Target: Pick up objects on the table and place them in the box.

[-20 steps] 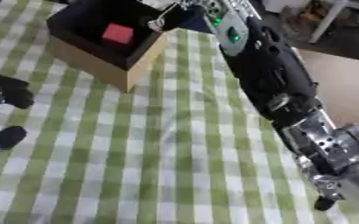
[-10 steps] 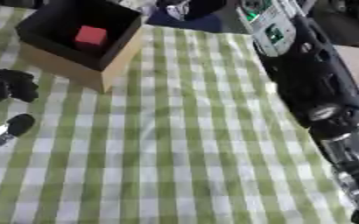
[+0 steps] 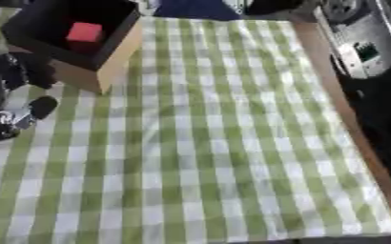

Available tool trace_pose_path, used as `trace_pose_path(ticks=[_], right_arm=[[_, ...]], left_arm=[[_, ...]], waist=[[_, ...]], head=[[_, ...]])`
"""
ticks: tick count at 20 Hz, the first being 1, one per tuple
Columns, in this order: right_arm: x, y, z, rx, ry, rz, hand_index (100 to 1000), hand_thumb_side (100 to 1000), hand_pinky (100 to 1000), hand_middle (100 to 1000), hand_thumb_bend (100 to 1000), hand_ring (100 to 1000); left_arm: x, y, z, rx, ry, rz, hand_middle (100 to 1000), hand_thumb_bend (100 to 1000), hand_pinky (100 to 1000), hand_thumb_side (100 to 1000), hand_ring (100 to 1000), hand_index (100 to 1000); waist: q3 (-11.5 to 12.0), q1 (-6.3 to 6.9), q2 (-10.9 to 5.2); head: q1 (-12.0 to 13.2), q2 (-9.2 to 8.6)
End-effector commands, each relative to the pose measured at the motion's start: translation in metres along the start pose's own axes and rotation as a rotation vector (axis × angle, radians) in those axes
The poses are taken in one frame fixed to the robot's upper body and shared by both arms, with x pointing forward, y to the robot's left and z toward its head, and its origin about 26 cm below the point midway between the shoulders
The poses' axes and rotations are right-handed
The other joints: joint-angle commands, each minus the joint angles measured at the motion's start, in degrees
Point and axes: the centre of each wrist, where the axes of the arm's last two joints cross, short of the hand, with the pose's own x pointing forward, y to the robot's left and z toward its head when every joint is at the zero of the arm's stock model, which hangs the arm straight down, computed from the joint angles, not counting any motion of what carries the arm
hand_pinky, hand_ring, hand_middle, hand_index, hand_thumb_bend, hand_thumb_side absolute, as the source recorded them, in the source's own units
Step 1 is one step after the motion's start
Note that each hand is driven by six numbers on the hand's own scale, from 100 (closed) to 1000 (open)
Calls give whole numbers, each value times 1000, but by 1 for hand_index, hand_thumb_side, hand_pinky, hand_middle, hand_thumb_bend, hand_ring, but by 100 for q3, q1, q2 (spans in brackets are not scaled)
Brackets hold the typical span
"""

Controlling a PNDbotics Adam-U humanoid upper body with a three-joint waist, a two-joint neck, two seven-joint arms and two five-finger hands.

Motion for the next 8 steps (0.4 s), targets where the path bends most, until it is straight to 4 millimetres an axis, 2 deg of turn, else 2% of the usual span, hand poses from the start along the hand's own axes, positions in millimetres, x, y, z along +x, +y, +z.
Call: trace_pose_path(ticks=[1,8], right_arm=[[16,-10,8,-79,-36,-36,878,100,784,720,209,741],[35,4,50,-91,19,-199,875,100,789,713,125,739]], left_arm=[[2,11,2,44,2,-34,645,569,681,474,667,784],[-2,15,7,97,25,-34,642,570,678,468,665,783]], waist=[[-31,36,-129],[-105,54,-162]], head=[[118,58],[312,71]])
